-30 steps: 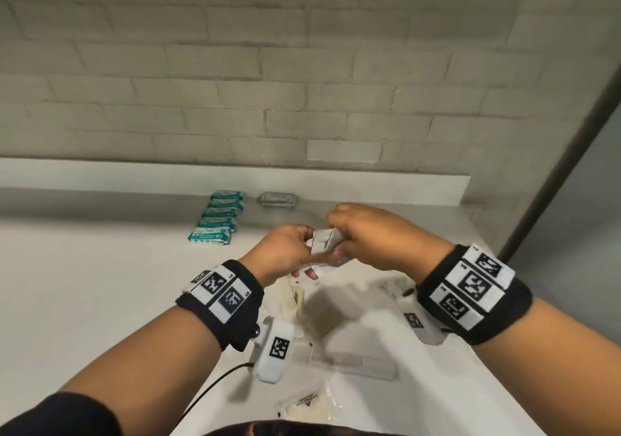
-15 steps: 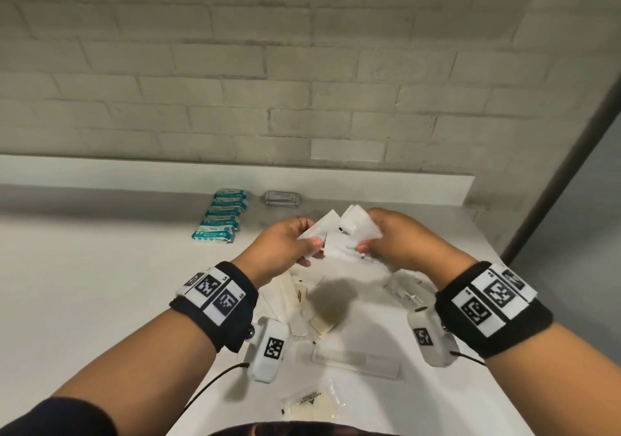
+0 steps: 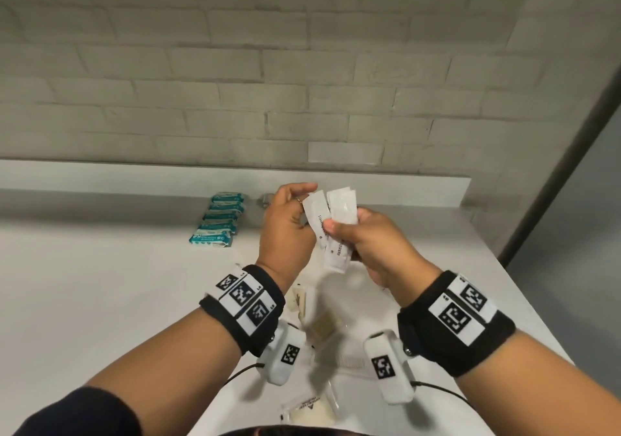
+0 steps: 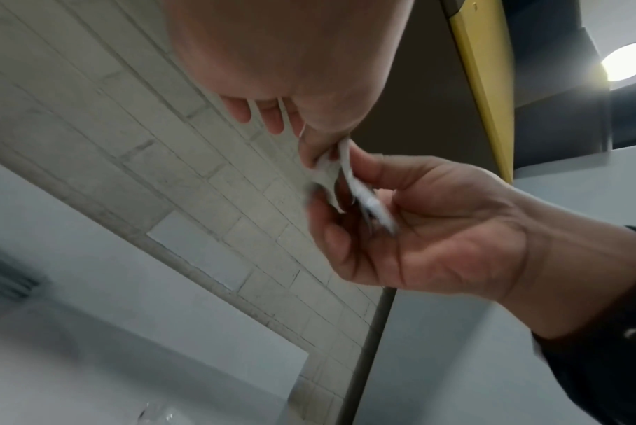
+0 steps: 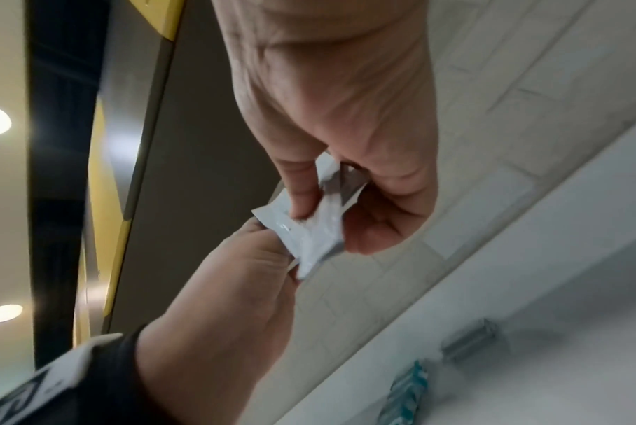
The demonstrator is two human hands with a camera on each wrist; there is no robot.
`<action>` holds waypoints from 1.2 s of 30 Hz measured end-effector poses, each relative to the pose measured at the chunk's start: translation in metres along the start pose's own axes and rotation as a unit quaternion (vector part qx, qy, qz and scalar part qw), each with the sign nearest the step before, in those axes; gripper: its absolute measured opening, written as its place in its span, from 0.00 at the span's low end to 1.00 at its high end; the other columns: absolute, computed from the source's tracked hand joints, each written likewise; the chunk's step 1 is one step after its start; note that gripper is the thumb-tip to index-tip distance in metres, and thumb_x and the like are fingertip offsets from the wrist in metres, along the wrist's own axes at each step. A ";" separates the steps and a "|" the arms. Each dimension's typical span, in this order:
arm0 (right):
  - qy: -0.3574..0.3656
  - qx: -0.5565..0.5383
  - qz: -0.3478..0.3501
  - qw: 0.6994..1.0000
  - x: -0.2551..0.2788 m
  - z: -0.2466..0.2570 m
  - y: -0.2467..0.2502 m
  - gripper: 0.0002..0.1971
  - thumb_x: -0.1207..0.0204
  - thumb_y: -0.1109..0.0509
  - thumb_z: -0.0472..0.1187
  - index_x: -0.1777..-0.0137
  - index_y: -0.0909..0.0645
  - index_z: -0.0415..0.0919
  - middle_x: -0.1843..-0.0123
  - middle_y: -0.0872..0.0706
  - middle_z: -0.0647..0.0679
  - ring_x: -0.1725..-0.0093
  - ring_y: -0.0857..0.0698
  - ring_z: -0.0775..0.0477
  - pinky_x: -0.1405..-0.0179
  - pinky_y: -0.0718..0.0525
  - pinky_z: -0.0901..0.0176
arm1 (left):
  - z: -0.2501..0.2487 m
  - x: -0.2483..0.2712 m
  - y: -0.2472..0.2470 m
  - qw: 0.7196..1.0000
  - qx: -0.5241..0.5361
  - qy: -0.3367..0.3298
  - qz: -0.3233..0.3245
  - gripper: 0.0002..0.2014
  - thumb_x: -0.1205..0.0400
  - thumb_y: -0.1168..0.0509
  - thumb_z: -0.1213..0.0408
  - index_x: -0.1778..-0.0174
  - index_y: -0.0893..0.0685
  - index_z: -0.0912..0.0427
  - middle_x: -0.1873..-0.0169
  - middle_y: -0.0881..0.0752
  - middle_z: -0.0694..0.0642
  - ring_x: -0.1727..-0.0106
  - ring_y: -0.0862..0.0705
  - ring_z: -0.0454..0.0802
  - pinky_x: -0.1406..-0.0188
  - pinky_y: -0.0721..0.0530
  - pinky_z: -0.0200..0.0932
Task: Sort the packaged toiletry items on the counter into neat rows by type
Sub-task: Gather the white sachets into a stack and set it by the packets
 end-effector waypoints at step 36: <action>0.085 0.495 0.032 0.864 -0.026 -0.018 -0.016 0.39 0.20 0.45 0.64 0.15 0.59 0.55 0.17 0.39 0.53 0.17 0.43 0.47 0.18 0.51 0.34 | 0.071 0.046 -0.058 0.773 0.416 0.456 0.144 0.16 0.13 0.43 0.54 0.42 0.16 0.59 0.70 0.14 0.54 0.68 0.15 0.48 0.62 0.17 0.44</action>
Point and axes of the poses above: each hand's wrist, its own x-axis away from the middle knuckle, its own y-axis out of the back of the hand, z = x × y, the point moved 9 cm from there along -x, towards the middle knuckle
